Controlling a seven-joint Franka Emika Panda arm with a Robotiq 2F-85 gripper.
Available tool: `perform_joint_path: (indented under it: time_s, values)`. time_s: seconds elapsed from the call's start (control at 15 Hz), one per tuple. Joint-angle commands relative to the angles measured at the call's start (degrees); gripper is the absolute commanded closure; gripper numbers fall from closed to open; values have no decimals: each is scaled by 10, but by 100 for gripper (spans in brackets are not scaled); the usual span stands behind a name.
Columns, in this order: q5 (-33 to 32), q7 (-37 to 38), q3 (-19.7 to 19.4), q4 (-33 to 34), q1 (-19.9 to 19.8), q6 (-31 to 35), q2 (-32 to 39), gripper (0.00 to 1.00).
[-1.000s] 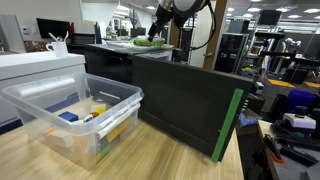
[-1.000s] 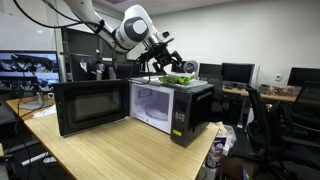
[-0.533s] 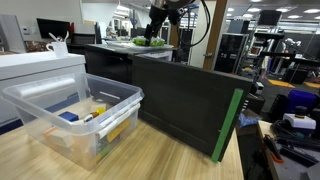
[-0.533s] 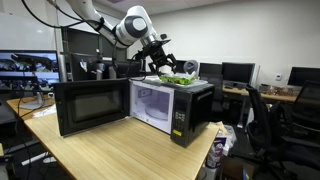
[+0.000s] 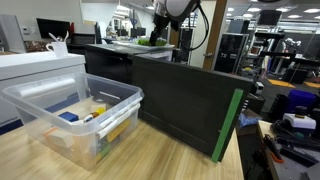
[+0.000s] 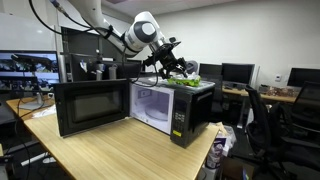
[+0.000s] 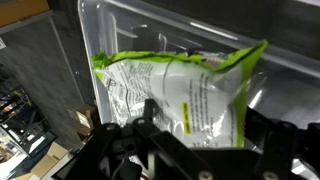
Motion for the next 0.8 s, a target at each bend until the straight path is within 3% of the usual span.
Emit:
perform_joint_path:
  time_s: [0.0, 0.2, 0.27, 0.53, 0.73]
  values:
    - [-31, -17, -3, -39, -2, -9, -21, 51]
    - [-56, -27, 0, -80, 3, -22, -54, 57]
    - [-66, -28, 0, -95, 5, -27, -67, 64]
    - [-97, -27, 10, -160, 12, -46, -132, 70]
    - [-93, -27, 26, -209, 8, -12, -180, 74]
